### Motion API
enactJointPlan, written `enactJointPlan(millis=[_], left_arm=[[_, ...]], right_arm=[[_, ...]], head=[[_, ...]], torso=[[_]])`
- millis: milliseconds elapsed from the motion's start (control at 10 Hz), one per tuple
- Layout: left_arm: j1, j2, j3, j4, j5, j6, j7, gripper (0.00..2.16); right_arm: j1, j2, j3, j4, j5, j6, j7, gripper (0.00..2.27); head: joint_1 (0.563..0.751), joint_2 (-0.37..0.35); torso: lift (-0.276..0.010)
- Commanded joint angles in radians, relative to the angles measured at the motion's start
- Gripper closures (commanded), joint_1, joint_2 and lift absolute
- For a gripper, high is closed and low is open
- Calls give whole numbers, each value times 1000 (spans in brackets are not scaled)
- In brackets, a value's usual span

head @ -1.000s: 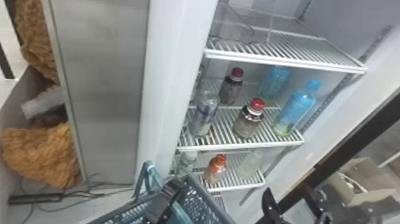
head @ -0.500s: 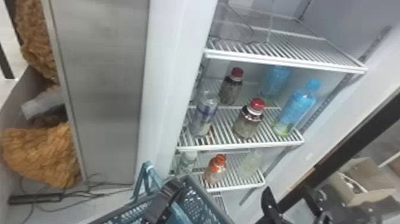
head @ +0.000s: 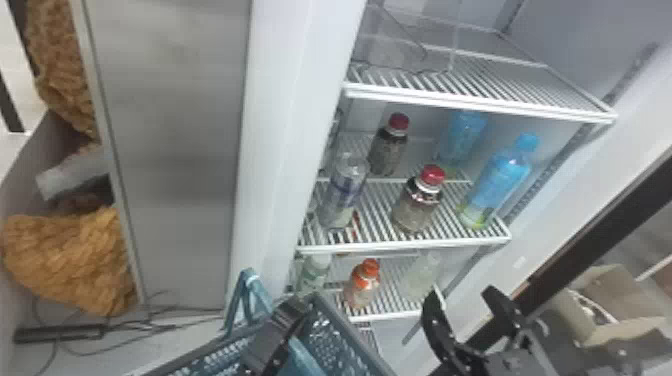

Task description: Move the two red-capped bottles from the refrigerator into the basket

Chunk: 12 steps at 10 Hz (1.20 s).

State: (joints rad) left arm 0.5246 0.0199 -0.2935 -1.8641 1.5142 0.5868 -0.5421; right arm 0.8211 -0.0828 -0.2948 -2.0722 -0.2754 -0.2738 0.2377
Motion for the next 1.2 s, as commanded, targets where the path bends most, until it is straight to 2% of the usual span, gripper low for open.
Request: enactJointPlan(millis=[0, 300, 500, 1100], left_arm=[[-4, 0, -2, 0, 1, 0, 2, 1204], [-4, 2, -4, 0, 5, 0, 5, 1204], [-2, 3, -6, 0, 19, 5, 8, 1204], [-4, 5, -8, 0, 21, 2, 10, 1204]], right_arm=[[-31, 0, 2, -18, 10, 58, 0, 96], [-124, 12, 10, -5, 34, 144, -1, 96], [-203, 15, 22, 54, 36, 153, -11, 96], [-343, 20, 36, 71, 36, 266, -64, 98]], head=[[695, -350], [695, -350], [695, -350], [695, -350]], torso=[[0], [0], [0], [0]])
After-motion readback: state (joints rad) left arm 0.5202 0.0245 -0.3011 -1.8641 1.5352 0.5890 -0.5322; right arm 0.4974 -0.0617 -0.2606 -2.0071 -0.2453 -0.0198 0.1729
